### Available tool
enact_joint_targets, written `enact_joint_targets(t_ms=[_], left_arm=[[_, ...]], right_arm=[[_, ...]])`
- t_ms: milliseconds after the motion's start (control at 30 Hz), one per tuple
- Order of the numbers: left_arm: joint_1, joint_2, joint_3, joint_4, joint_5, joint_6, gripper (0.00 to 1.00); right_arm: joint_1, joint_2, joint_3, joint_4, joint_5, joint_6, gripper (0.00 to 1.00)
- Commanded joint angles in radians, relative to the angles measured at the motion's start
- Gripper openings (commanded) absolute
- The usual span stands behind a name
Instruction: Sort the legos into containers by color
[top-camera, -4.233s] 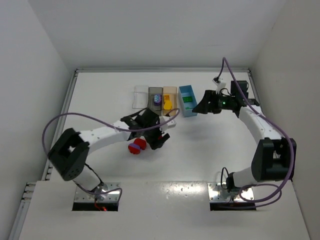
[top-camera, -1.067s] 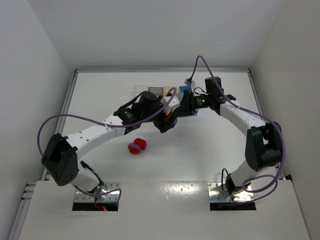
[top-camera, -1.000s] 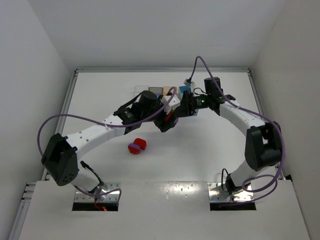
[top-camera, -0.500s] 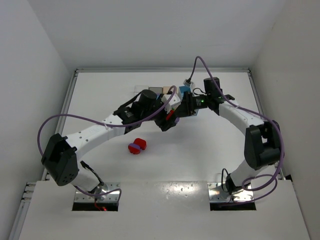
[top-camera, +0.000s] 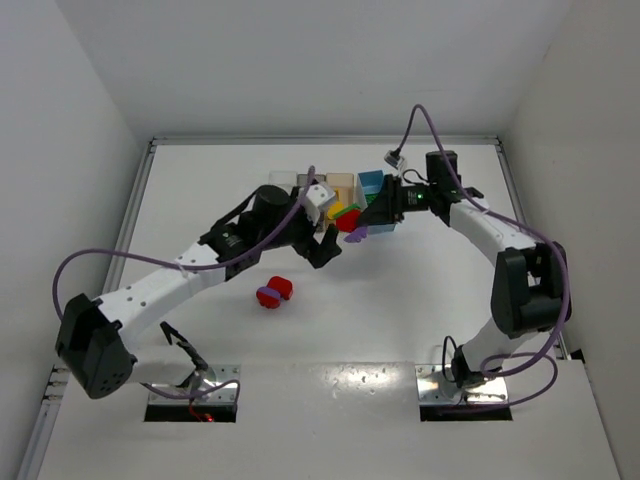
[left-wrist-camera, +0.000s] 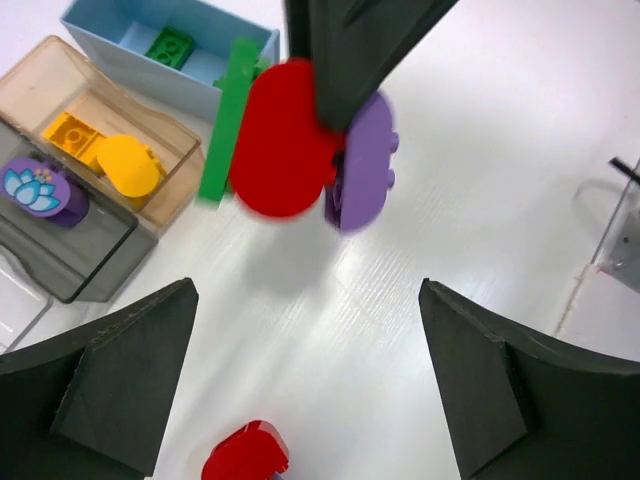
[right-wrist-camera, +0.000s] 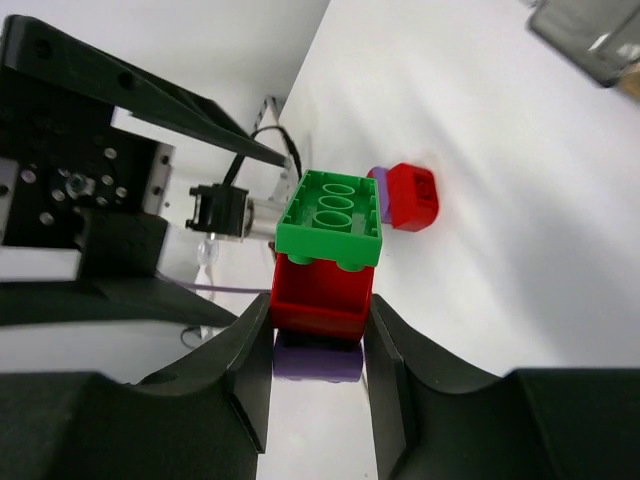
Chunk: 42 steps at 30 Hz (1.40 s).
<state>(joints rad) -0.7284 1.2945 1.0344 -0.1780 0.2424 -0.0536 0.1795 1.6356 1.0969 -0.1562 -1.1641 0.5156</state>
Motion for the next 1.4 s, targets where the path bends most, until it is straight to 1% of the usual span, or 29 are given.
enact_joint_targets(t_ms=[0, 33, 67, 100, 133, 167, 200, 233, 267, 333, 433, 467, 500, 533, 600, 733, 767, 900, 1033, 1133, 1367], left_arm=[[0.067, -0.066, 0.033, -0.037, 0.072, -0.046, 0.99], [0.092, -0.066, 0.045, -0.078, 0.112, -0.046, 0.99], [0.150, -0.066, 0.067, -0.095, 0.165, -0.019, 0.99], [0.182, -0.057, 0.078, -0.109, 0.298, -0.006, 0.99], [0.213, -0.046, 0.088, -0.129, 0.372, 0.003, 0.99], [0.266, -0.029, 0.120, -0.141, 0.443, 0.015, 0.99], [0.286, 0.021, 0.143, -0.155, 0.566, 0.015, 0.99], [0.303, 0.054, 0.168, -0.167, 0.624, 0.015, 0.98], [0.328, 0.089, 0.215, -0.188, 0.720, 0.015, 0.94], [0.337, 0.173, 0.246, -0.189, 0.802, 0.003, 0.91], [0.350, 0.215, 0.292, -0.189, 0.818, 0.017, 0.89], [0.350, 0.238, 0.303, -0.189, 0.818, 0.017, 0.89], [0.339, 0.253, 0.323, -0.189, 0.827, 0.017, 0.89], [0.339, 0.290, 0.332, -0.189, 0.842, 0.008, 0.89], [0.339, 0.328, 0.348, -0.189, 0.908, -0.006, 0.89], [0.307, 0.379, 0.388, -0.189, 0.954, -0.018, 0.89], [0.307, 0.379, 0.388, -0.189, 0.969, -0.018, 0.91], [0.287, 0.439, 0.426, -0.189, 1.009, -0.018, 0.91], [0.268, 0.457, 0.457, -0.189, 1.020, -0.018, 0.91], [0.247, 0.466, 0.457, -0.189, 1.055, -0.018, 0.91], [0.218, 0.466, 0.438, -0.189, 1.077, -0.018, 0.91]], right_arm=[[-0.057, -0.060, 0.024, 0.053, -0.061, -0.025, 0.02], [-0.067, -0.060, 0.024, 0.053, -0.087, -0.041, 0.02], [-0.077, -0.060, 0.015, 0.041, -0.103, -0.055, 0.02], [-0.087, -0.071, 0.015, 0.029, -0.117, -0.075, 0.02], [-0.087, -0.071, 0.024, -0.005, -0.140, -0.124, 0.02], [-0.087, -0.071, 0.024, -0.025, -0.149, -0.153, 0.02], [-0.087, -0.071, 0.040, -0.055, -0.149, -0.188, 0.02], [-0.087, -0.080, 0.049, -0.113, -0.160, -0.222, 0.02], [-0.087, -0.080, 0.061, -0.137, -0.160, -0.276, 0.02], [-0.078, -0.080, 0.061, -0.178, -0.160, -0.307, 0.02], [-0.060, -0.089, 0.070, -0.244, -0.146, -0.388, 0.02], [-0.060, -0.089, 0.070, -0.309, -0.137, -0.423, 0.02], [-0.051, -0.101, 0.070, -0.348, -0.117, -0.509, 0.02], [-0.035, -0.117, 0.070, -0.389, -0.117, -0.561, 0.02], [-0.022, -0.132, 0.070, -0.423, -0.092, -0.606, 0.02], [0.012, -0.154, 0.080, -0.509, -0.069, -0.713, 0.01], [0.012, -0.154, 0.080, -0.534, -0.059, -0.745, 0.01], [0.049, -0.154, 0.101, -0.556, -0.049, -0.792, 0.01], [0.071, -0.154, 0.119, -0.566, -0.029, -0.801, 0.01], [0.080, -0.145, 0.130, -0.566, -0.029, -0.801, 0.01], [0.089, -0.115, 0.161, -0.557, -0.029, -0.801, 0.01]])
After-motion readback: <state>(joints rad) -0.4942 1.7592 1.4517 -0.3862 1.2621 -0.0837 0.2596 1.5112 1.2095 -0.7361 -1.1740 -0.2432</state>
